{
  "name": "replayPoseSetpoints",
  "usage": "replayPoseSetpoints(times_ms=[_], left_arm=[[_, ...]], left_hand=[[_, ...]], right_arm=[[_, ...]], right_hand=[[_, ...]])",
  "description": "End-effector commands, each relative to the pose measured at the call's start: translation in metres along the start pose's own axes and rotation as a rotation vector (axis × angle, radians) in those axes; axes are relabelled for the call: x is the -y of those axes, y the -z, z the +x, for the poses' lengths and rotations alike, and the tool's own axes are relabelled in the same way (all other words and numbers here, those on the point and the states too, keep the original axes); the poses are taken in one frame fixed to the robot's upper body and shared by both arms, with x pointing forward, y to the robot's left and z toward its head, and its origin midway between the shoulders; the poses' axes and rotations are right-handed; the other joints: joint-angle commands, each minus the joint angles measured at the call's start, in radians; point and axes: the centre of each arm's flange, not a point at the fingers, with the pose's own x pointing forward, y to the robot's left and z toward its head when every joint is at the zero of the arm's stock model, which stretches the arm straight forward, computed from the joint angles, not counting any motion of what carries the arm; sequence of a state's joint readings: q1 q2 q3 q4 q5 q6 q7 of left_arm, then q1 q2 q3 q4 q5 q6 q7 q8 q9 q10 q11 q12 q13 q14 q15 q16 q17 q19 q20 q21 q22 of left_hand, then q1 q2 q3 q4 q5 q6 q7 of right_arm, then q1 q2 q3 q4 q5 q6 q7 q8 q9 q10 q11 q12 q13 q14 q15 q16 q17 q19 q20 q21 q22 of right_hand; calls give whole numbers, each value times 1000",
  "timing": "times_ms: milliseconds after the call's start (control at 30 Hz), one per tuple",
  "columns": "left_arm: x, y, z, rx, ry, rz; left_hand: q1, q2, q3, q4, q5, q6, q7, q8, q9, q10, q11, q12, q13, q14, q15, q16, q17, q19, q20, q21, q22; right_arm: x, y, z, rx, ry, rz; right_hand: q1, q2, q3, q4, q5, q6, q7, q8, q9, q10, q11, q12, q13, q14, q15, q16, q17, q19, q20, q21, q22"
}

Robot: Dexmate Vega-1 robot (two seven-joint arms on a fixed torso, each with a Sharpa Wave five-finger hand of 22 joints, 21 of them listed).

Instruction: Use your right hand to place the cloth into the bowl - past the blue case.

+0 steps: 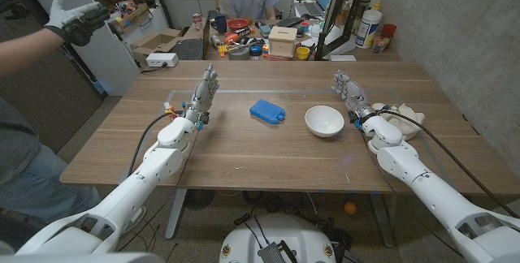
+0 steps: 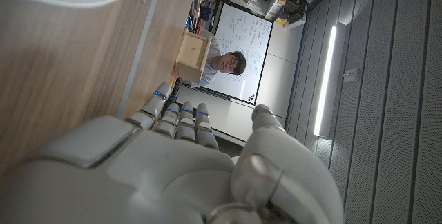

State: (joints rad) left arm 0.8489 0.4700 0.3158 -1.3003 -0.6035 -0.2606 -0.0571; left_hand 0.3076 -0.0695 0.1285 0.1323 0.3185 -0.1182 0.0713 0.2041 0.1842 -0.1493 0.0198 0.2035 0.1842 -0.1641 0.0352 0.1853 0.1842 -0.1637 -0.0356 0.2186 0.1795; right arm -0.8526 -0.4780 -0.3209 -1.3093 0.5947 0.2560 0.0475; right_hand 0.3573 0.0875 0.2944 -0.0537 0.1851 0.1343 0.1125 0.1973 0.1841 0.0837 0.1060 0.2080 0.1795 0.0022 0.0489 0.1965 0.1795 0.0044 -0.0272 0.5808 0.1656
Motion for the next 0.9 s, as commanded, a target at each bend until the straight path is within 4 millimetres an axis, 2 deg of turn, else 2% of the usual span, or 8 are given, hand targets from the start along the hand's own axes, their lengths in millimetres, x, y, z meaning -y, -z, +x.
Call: replayPoseSetpoints(times_ms=[33,233,400,567,900], left_arm=[[0,3,0,-18,5,2],[1,2,0,-12,10,-9],[2,2,0,-6,11,-15],[2,1,0,-7,11,-17],[1,-3,1,3,10,-15]], left_hand=[[11,1,6,-1,7,-9,0,4,3,-8,-1,5,4,-6,0,6,1,-9,-31,4,3],[12,3,6,-2,8,-8,-1,4,3,-8,-2,4,4,-5,1,6,1,-9,-31,4,3],[13,4,6,-2,9,-8,-1,3,3,-8,-4,4,4,-5,0,6,1,-9,-28,3,3],[14,5,5,-3,10,-8,-2,3,3,-7,-4,4,4,-5,0,6,1,-9,-27,3,3],[16,8,4,-4,12,-8,-2,2,3,-7,-6,4,4,-5,0,5,1,-11,-23,1,3]], right_arm=[[0,2,-2,-12,5,-4],[0,0,-3,-10,9,0],[1,-5,-3,-10,-2,-17],[3,-11,-4,4,-4,-23],[5,-28,-13,21,-28,-123]], right_hand=[[9,3,6,1,5,8,-1,4,3,2,6,7,2,2,9,4,3,3,-14,5,5],[8,4,4,0,5,8,-2,3,3,6,5,7,2,4,9,5,3,6,-13,3,5],[13,2,2,-8,5,16,-4,4,3,20,-1,11,2,23,1,9,1,32,-14,3,5],[16,1,2,-11,5,21,-3,5,3,24,-2,12,2,28,-1,9,1,38,-16,2,5],[16,1,-2,-15,5,17,-8,2,3,40,-3,16,2,36,-1,9,1,49,-19,-3,5]])
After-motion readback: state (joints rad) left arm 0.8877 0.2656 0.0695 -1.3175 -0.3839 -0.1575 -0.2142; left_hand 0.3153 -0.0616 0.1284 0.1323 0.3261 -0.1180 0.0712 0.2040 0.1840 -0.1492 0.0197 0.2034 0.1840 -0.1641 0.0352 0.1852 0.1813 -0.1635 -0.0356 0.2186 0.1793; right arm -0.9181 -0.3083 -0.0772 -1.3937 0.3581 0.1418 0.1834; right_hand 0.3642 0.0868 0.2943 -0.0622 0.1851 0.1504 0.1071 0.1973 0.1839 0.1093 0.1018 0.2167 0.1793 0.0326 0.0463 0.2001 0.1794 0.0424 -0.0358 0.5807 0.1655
